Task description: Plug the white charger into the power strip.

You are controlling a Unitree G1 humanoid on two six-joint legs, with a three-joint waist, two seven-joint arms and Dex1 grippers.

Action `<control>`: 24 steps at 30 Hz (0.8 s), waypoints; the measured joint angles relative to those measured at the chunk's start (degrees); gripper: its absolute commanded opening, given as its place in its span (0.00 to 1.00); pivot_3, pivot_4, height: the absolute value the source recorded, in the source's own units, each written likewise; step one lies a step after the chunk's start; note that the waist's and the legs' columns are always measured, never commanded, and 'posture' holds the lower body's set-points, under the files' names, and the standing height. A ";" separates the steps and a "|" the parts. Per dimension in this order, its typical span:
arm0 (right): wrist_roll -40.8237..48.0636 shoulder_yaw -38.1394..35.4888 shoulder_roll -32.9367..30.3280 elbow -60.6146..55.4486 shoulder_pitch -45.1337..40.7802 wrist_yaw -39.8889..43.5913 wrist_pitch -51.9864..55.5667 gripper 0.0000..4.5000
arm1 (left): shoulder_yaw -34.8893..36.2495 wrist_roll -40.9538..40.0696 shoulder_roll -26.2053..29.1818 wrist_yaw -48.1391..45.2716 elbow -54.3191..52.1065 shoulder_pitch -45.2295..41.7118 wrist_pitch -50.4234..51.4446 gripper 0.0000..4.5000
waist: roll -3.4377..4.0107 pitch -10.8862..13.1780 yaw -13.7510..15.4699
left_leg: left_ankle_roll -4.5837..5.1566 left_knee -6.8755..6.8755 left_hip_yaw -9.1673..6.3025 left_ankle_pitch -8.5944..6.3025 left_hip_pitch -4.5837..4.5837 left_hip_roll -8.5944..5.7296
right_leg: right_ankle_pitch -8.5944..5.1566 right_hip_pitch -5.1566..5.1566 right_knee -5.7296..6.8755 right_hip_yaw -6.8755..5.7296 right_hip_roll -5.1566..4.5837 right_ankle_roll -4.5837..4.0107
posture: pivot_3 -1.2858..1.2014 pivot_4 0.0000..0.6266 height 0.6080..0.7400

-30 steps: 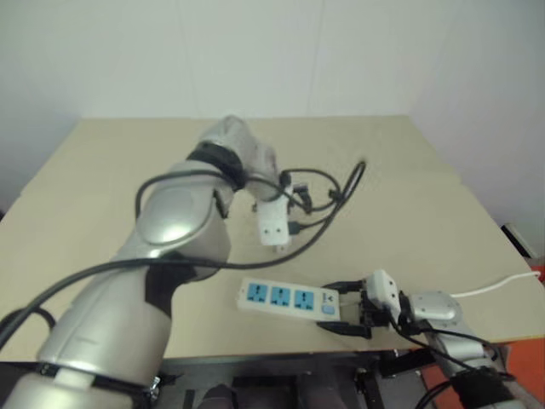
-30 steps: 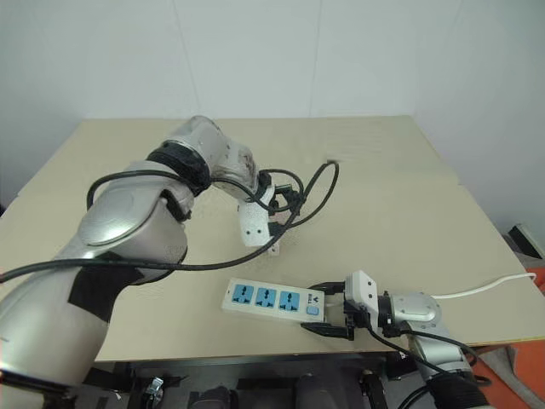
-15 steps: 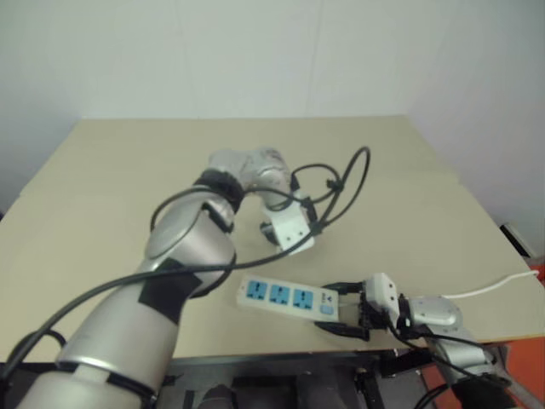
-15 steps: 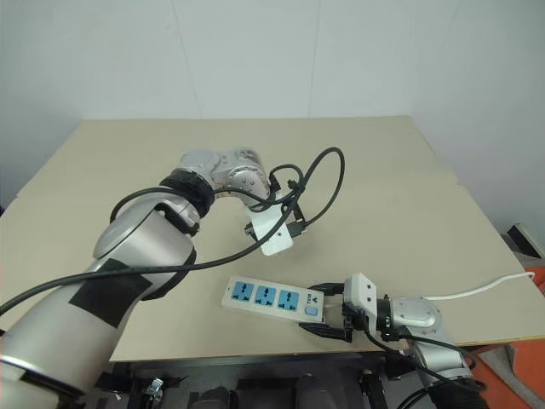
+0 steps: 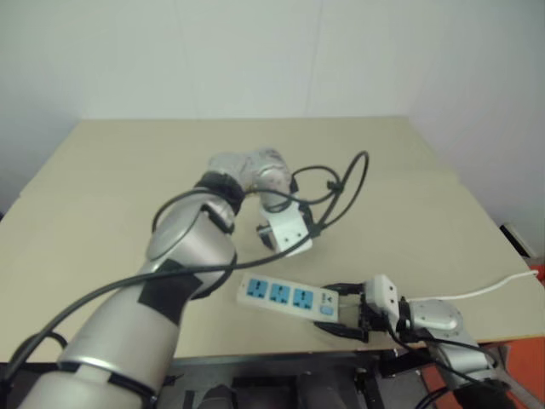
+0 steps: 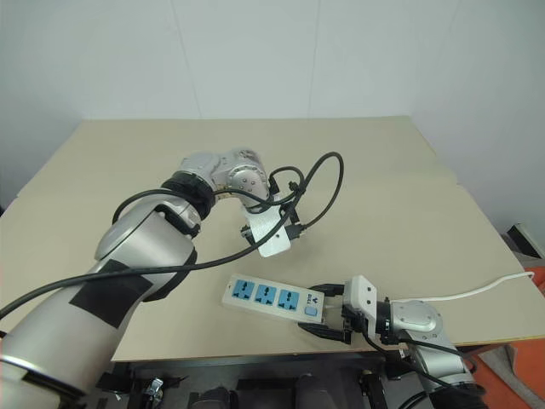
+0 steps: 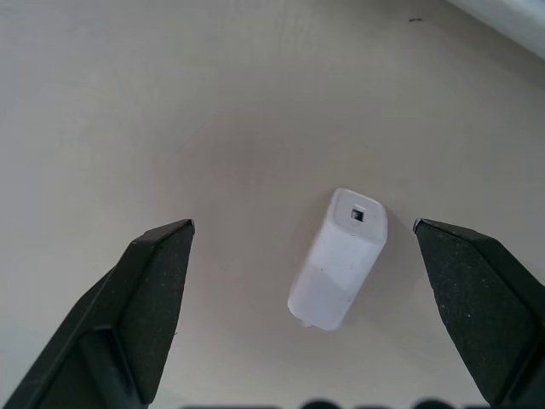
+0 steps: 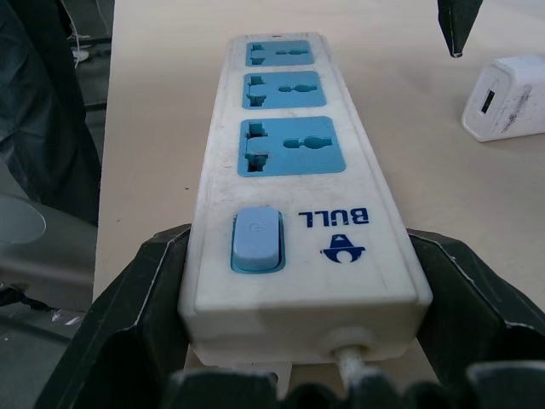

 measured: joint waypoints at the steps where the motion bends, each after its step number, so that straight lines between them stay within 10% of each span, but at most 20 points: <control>1: -0.03 0.07 0.00 -0.02 0.00 -0.08 0.00 0.76 | -0.69 0.85 0.16 1.05 -0.12 0.00 -0.07 1.00 | 0.00 0.00 -0.01 | 0.00 0.00 0.00 0.00 0.01 0.00 | 0.00 0.01 0.00 0.00 0.00 0.00 | 0.52 0.24 1.00; 24: -1.51 0.81 0.08 -3.88 2.87 -5.77 -0.01 0.76 | -17.69 20.70 -0.72 33.83 -0.70 -0.84 -2.03 1.00 | -0.08 -0.05 0.03 | 0.00 0.00 0.00 0.00 0.04 -0.01 | 0.00 0.04 0.01 0.06 0.02 0.03 | 0.52 0.24 1.00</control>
